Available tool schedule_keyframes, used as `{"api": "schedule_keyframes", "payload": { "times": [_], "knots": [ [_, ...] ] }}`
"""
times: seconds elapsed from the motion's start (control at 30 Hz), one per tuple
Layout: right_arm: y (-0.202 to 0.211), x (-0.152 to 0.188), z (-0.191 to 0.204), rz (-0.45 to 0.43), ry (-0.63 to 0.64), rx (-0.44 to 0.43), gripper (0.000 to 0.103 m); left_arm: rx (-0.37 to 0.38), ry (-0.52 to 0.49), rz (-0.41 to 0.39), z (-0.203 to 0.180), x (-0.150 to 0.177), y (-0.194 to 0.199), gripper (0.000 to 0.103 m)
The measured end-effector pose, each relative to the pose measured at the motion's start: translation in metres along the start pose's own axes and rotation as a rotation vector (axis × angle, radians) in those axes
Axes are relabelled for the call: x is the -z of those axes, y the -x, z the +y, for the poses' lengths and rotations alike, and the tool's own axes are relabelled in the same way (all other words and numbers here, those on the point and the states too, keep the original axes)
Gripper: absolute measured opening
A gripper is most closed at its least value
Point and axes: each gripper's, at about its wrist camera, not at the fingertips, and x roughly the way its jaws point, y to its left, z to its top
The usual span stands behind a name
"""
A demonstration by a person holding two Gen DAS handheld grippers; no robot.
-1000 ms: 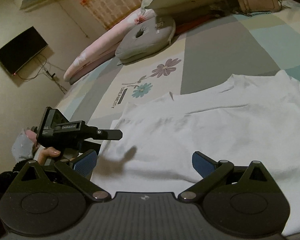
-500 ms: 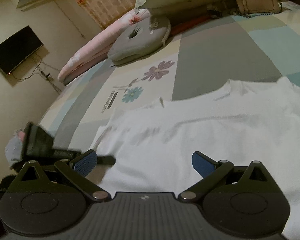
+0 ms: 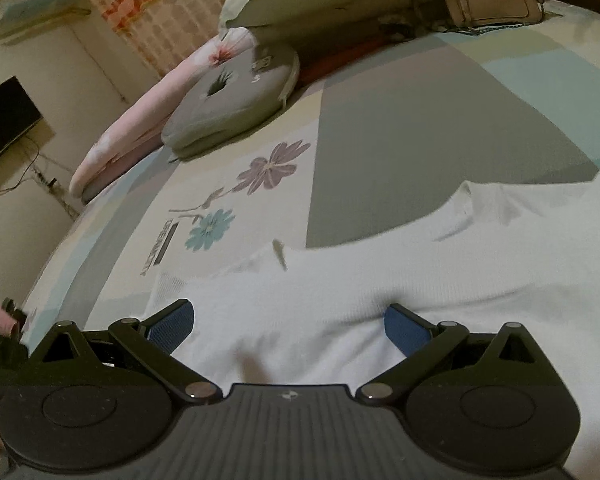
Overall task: Fold clothes
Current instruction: 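Lift the gripped sweatshirt edge upward with the left tool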
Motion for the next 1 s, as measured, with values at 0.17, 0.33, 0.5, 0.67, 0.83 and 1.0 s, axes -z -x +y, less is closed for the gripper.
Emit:
{"api": "schedule_keyframes", "payload": {
  "times": [0.17, 0.33, 0.5, 0.67, 0.83, 1.0],
  "knots": [
    [0.001, -0.003, 0.004, -0.014, -0.009, 0.02, 0.103, -0.014, -0.016, -0.004, -0.003, 0.003, 0.001, 0.019],
    [0.016, 0.016, 0.011, -0.003, -0.026, 0.037, 0.103, -0.025, -0.033, -0.012, -0.005, 0.004, 0.002, 0.018],
    [0.03, 0.048, 0.015, 0.027, -0.016, 0.076, 0.103, -0.054, -0.051, -0.023, -0.012, 0.006, 0.001, 0.018],
    [0.052, 0.074, 0.019, 0.064, -0.04, 0.081, 0.103, -0.084, -0.066, -0.03, -0.018, 0.008, 0.002, 0.019],
    [0.06, 0.087, 0.025, 0.086, -0.025, 0.091, 0.103, -0.097, -0.044, -0.033, -0.019, 0.008, 0.002, 0.019],
    [0.085, 0.083, 0.024, 0.043, -0.054, 0.076, 0.103, -0.137, -0.027, -0.024, -0.025, 0.007, 0.002, 0.019]
  ]
}}
